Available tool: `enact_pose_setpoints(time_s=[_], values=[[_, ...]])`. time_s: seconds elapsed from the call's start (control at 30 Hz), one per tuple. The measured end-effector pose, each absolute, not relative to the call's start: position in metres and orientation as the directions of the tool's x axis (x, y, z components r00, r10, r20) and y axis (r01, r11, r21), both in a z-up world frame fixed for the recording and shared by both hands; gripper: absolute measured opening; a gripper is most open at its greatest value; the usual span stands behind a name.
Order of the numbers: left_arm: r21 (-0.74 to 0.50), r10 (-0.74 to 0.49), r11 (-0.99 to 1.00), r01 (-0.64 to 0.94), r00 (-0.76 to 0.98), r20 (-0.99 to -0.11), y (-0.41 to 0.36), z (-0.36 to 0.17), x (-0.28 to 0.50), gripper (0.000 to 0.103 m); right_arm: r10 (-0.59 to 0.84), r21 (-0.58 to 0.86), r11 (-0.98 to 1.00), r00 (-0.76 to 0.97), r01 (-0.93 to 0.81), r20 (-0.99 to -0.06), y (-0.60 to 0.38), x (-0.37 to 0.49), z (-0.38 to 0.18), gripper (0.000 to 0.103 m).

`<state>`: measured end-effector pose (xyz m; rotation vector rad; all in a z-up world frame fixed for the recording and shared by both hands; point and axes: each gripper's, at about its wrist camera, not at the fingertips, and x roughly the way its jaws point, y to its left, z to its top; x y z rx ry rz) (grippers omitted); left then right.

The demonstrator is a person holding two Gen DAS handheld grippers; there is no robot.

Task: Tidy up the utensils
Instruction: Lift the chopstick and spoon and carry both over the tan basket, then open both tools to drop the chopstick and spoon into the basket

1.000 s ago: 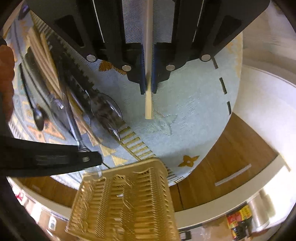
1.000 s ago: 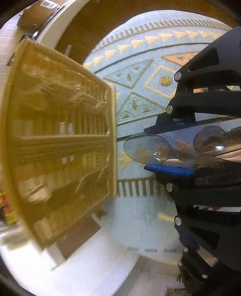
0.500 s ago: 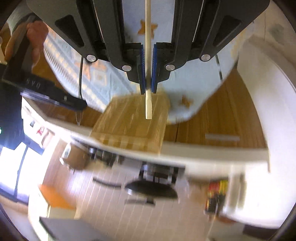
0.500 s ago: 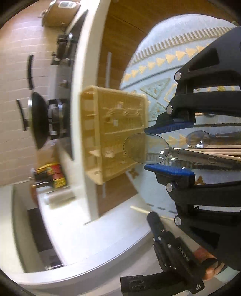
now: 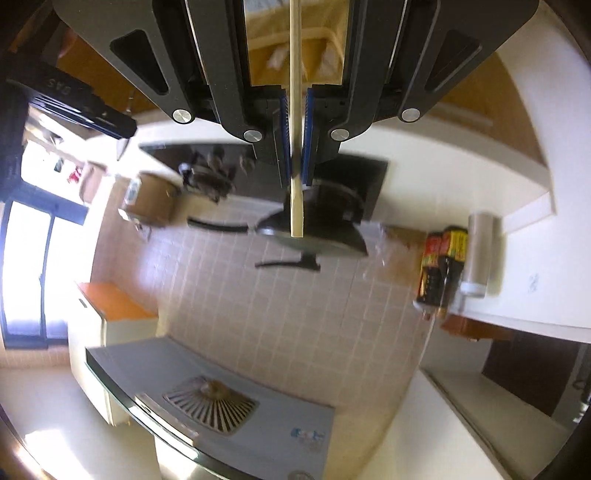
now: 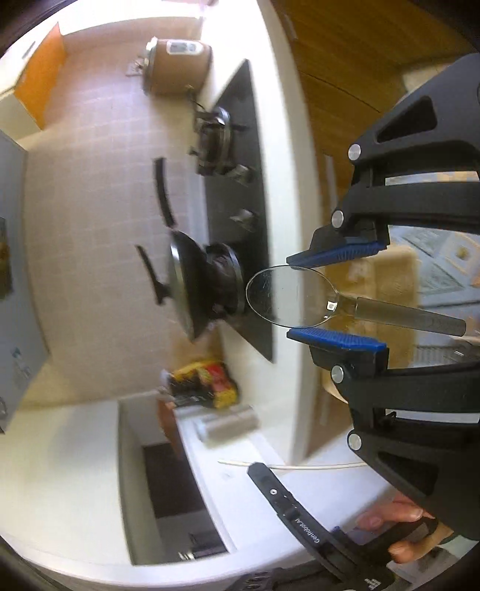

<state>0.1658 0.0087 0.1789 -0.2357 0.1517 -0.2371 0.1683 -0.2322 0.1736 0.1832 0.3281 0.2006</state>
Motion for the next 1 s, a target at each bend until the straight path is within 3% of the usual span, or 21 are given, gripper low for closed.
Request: enact_pose_setpoints(time_s=[0.43,0.73,0.87,0.97,1.0], values=[[-0.284,-0.242,0.934,0.218,0.969,-0.051,0.006,0.167,0.247,0.004,0.102,0.152,0.986,0.970,-0.069,-0.219,-0.226,0.242,0.161,0.030],[-0.283,-0.064,0.958,0.047,0.997,-0.050,0.006,0.128,0.247,0.005,0.064,0.095,0.995,0.965,-0.042,-0.252,-0.212,0.260,0.123,0.030],[-0.265,-0.023,0.964,0.020,1.000,-0.007,0.007,0.134,0.232,0.005,0.063,0.061,0.997,0.963,-0.048,-0.262,-0.205,0.260,0.115,0.031],[-0.224,-0.034,0.974,0.028,0.999,-0.025,0.004,0.132,0.228,0.016,0.079,0.056,0.996,0.960,-0.066,-0.268,-0.203,0.253,0.112,0.032],[-0.216,-0.039,0.976,0.031,0.999,-0.034,0.004,0.130,0.224,0.028,0.088,0.058,0.996,0.959,-0.075,-0.271,-0.203,0.250,0.112,0.033]])
